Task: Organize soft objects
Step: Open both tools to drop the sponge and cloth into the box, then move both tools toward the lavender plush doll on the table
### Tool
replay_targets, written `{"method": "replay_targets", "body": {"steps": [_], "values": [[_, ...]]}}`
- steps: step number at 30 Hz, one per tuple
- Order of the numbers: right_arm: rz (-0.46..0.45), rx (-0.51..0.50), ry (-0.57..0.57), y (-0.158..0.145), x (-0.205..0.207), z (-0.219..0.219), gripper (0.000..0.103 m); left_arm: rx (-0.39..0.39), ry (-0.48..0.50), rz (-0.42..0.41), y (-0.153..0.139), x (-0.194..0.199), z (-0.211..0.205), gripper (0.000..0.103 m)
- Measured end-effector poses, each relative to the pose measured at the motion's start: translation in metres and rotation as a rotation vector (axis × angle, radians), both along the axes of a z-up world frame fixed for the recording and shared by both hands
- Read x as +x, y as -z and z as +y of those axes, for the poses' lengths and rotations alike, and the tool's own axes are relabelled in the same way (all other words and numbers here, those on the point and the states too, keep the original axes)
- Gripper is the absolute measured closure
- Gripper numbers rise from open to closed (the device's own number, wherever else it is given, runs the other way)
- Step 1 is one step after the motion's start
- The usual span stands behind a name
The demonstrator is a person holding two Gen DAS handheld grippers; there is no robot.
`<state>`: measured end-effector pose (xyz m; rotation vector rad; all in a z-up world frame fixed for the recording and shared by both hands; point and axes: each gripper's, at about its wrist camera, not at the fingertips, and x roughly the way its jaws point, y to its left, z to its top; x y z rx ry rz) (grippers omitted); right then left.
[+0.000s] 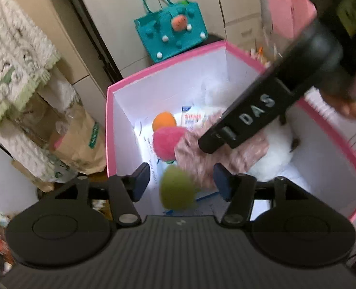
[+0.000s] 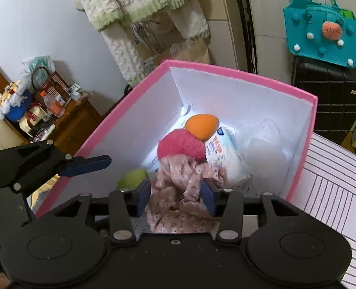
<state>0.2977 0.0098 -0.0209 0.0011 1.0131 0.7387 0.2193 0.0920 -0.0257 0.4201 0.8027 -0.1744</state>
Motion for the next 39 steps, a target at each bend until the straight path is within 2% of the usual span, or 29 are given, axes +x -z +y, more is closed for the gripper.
{"method": "replay_targets", "body": {"steps": [5,13,17,22,28,37,39], "values": [[-0.089,0.017,-0.023,-0.024,-0.023,-0.015,0.049,-0.15,-0.012,-0.008,-0.015,-0.019,0.011,0.041],[-0.179,0.03,-0.047,-0.058,-0.065,-0.044,0.048,-0.188,-0.002,-0.019,-0.039,-0.045,0.015,0.039],[-0.206,0.059,-0.069,-0.072,-0.09,-0.058,0.048,-0.25,-0.014,0.004,-0.052,-0.06,0.013,0.039],[-0.233,0.078,-0.096,-0.09,-0.119,-0.075,0.048,-0.326,-0.006,0.072,-0.067,-0.082,0.005,0.039],[-0.26,0.07,-0.107,-0.102,-0.153,-0.098,0.048,-0.302,0.043,0.064,-0.082,-0.114,-0.018,0.039],[-0.267,0.032,-0.105,-0.104,-0.192,-0.131,0.047,-0.273,0.145,0.118,-0.088,-0.145,-0.056,0.039],[-0.268,0.056,-0.12,-0.104,-0.201,-0.141,0.045,-0.268,0.163,0.125,-0.088,-0.15,-0.065,0.039]]}}
